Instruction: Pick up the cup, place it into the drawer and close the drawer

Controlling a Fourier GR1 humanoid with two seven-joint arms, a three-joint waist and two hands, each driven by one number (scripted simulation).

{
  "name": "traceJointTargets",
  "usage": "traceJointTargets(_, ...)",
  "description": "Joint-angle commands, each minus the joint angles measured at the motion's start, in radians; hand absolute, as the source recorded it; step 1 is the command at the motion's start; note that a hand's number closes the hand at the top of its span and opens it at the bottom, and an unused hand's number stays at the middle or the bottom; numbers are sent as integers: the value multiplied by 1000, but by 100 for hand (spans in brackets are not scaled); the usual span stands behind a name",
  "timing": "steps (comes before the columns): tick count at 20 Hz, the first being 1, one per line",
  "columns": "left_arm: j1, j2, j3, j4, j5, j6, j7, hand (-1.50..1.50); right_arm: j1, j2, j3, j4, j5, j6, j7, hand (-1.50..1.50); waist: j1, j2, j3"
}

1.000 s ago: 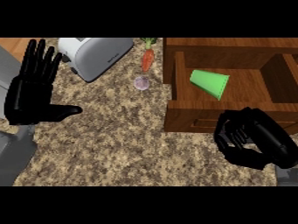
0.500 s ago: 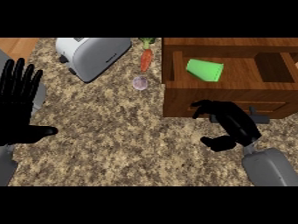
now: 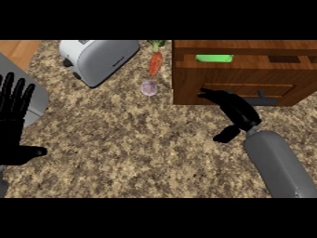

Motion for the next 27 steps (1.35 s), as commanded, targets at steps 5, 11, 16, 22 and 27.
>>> traceJointTargets(5, -56, -10, 59, 49, 10, -63, 48, -150, -254, -6, -127, 421, -27, -17, -141, -150, 7, 8, 2)
traceJointTargets(11, -41, -23, 57, 71, -15, -105, 23, -150, -407, -63, -175, 615, -19, -12, -198, -150, 29, 19, 2)
traceJointTargets(16, -4, -23, 52, 32, -13, -123, 24, -150, -465, -128, -200, 686, -25, 27, -227, -150, 63, 28, 4)
traceJointTargets(22, -37, -26, 44, 86, -58, -126, 7, -150, -503, -149, -215, 724, -30, 33, -232, -150, 68, 35, 3)
traceJointTargets(27, -30, -37, 38, 51, -60, -111, 18, -150, -490, -161, -224, 748, -40, 14, -262, -150, 82, 35, 5)
